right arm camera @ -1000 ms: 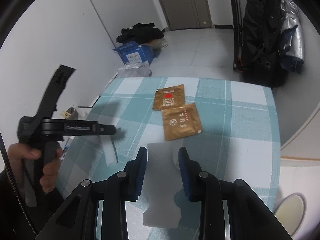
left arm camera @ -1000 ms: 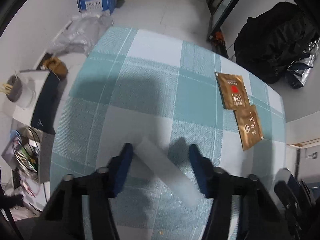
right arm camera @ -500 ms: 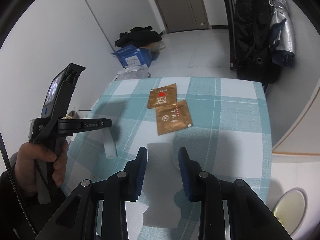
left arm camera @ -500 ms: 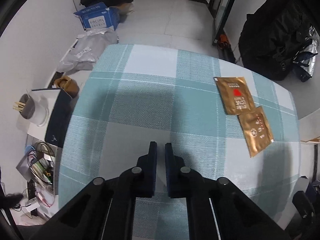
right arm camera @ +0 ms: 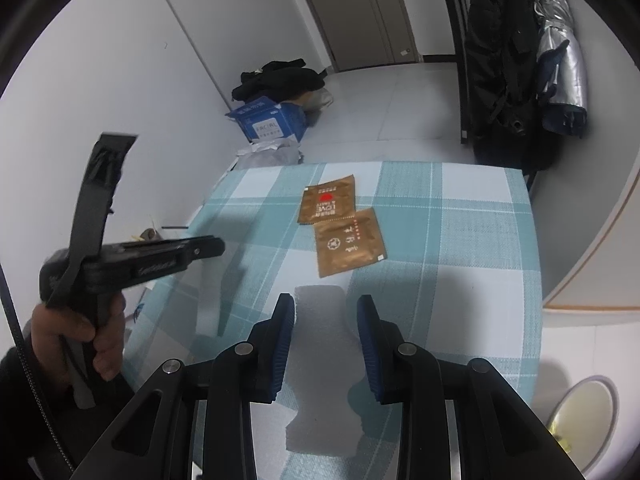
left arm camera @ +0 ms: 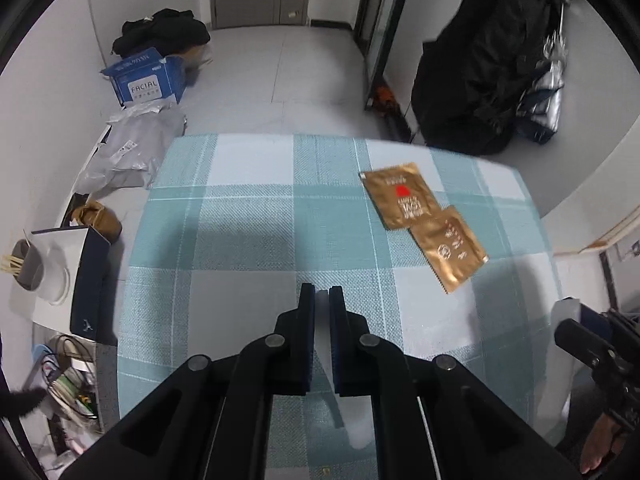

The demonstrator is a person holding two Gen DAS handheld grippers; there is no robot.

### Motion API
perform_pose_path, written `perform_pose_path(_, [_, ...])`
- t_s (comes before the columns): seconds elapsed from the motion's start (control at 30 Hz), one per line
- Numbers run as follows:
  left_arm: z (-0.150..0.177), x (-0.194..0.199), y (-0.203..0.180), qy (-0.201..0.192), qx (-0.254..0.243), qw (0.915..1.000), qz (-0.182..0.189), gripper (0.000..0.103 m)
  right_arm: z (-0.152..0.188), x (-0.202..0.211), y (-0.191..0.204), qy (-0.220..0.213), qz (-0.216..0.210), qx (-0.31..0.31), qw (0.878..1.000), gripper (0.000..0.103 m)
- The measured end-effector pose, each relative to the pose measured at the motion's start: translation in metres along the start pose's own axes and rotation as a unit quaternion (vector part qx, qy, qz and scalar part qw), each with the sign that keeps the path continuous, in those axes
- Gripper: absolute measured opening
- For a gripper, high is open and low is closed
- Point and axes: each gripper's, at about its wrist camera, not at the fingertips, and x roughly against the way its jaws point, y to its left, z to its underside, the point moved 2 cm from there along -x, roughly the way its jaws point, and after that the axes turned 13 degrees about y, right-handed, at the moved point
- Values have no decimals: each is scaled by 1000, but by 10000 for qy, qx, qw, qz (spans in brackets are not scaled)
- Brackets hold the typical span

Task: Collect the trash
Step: 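Grasp the white foam piece with the right tool while the left tool grasps the white tube, then carry the foam piece and white tube over to the white trash bin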

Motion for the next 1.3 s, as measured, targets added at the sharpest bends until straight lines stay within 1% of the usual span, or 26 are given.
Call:
perform_pose_path(0.07, [0, 4, 7, -114, 92, 9999, 92, 3, -1, 0, -1, -12, -48, -61, 10000, 31])
perform_pose_path(0.17, [1, 8, 12, -257, 157, 9995, 124, 3, -2, -1, -1, 8, -59, -82, 9999, 31])
perform_pose_path(0.3, [4, 12, 14, -324, 258, 9989, 208, 3, -3, -3, 3, 11, -84, -56, 9999, 31])
perform_pose_path(0.5, [9, 27, 11, -538, 207, 9980, 250, 3, -5, -6, 7, 10, -133, -75, 9999, 31])
perform_pose_path(0.57, [10, 33, 11, -614, 191, 9973, 358, 3, -6, -5, 7, -12, -112, -98, 9999, 31])
perform_pose_path(0.63, [12, 39, 10, -732, 234, 9959, 474, 3, -6, -1, 9, -106, -111, -136, 9998, 31])
perform_pose_path(0.8, [13, 53, 8, -934, 211, 9935, 617, 2, -8, 14, 19, -389, -84, -14, 9992, 31])
perform_pose_path(1.0, [14, 72, 6, -1168, 184, 9900, 770, 2, -11, 28, 28, -578, -136, -39, 9982, 31])
perform_pose_path(1.17, [13, 89, -1, -1378, 94, 9857, 969, 2, -17, 42, 37, -753, -182, -46, 9970, 30])
perform_pose_path(1.23, [14, 94, -2, -1454, 100, 9844, 988, 2, -19, 49, 41, -850, -178, -39, 9962, 30])
perform_pose_path(1.3, [13, 99, -2, -1525, 127, 9817, 1136, 2, -21, 56, 44, -949, -184, -51, 9953, 30])
